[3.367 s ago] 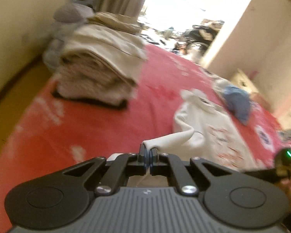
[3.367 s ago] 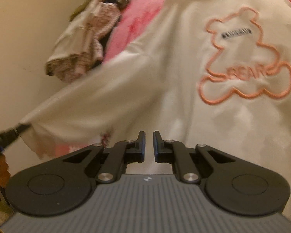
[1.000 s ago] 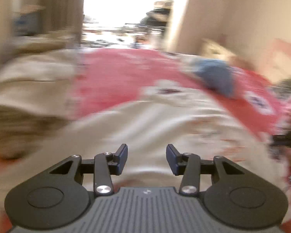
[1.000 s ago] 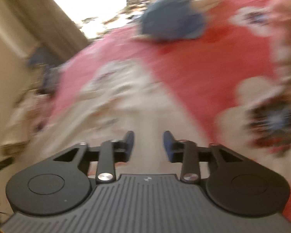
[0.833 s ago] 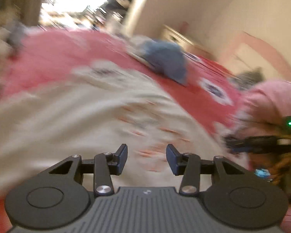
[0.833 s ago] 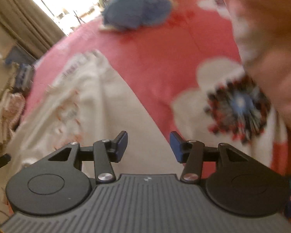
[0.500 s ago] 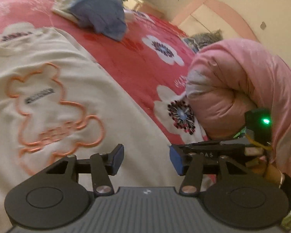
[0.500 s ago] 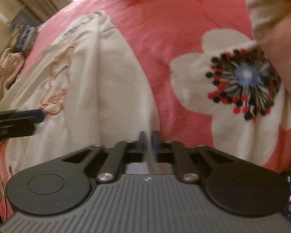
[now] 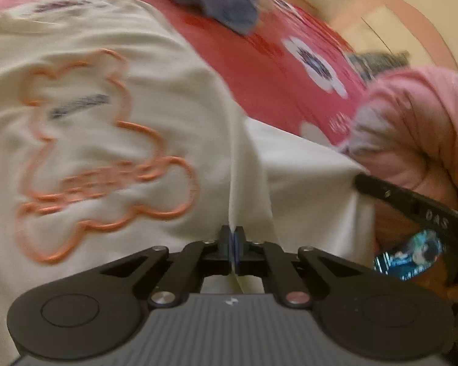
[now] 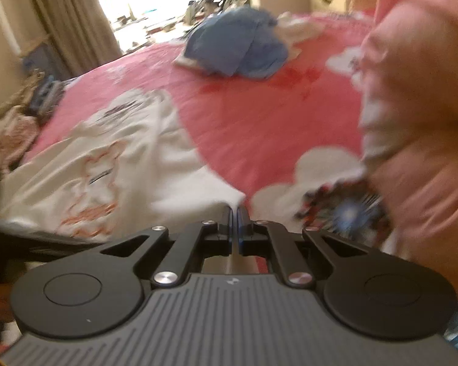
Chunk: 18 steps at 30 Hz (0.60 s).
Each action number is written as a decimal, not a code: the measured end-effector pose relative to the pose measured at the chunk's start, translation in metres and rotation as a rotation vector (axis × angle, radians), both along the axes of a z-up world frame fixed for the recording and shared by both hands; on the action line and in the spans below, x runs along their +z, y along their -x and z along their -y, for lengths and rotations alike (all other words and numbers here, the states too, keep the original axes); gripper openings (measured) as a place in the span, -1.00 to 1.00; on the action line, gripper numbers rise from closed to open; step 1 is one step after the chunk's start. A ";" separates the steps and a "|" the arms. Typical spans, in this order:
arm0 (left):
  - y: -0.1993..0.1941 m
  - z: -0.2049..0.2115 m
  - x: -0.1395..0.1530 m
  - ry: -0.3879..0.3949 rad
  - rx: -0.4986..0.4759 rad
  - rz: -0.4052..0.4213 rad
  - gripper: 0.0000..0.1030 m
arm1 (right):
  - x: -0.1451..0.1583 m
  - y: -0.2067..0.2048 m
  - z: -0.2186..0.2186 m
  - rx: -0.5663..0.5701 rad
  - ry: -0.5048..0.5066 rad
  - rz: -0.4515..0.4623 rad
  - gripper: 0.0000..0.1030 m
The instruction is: Fold clothes
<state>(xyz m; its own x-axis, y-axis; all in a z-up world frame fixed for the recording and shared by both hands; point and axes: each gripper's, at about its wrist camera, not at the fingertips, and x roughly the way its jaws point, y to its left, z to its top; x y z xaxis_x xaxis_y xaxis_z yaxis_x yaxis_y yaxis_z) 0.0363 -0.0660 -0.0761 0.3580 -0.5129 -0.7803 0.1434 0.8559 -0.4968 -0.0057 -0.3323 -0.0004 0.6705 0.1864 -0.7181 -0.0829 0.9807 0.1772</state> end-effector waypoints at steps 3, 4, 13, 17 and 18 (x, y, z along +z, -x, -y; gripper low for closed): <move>0.013 -0.029 0.009 -0.009 0.064 0.011 -0.96 | 0.006 -0.012 0.007 -0.033 0.040 0.040 -0.97; 0.017 -0.037 0.010 -0.016 0.082 0.010 -0.96 | 0.009 -0.017 0.007 -0.035 0.060 0.057 -0.97; 0.029 -0.064 0.007 -0.057 0.152 -0.045 -0.96 | 0.056 -0.082 -0.013 -0.021 0.346 0.270 -0.97; 0.021 -0.054 0.006 -0.034 0.139 -0.047 -0.96 | 0.079 -0.126 -0.020 -0.023 0.535 0.343 -0.97; 0.018 -0.050 0.005 -0.030 0.132 -0.048 -0.96 | 0.083 -0.138 -0.020 -0.027 0.590 0.357 -0.97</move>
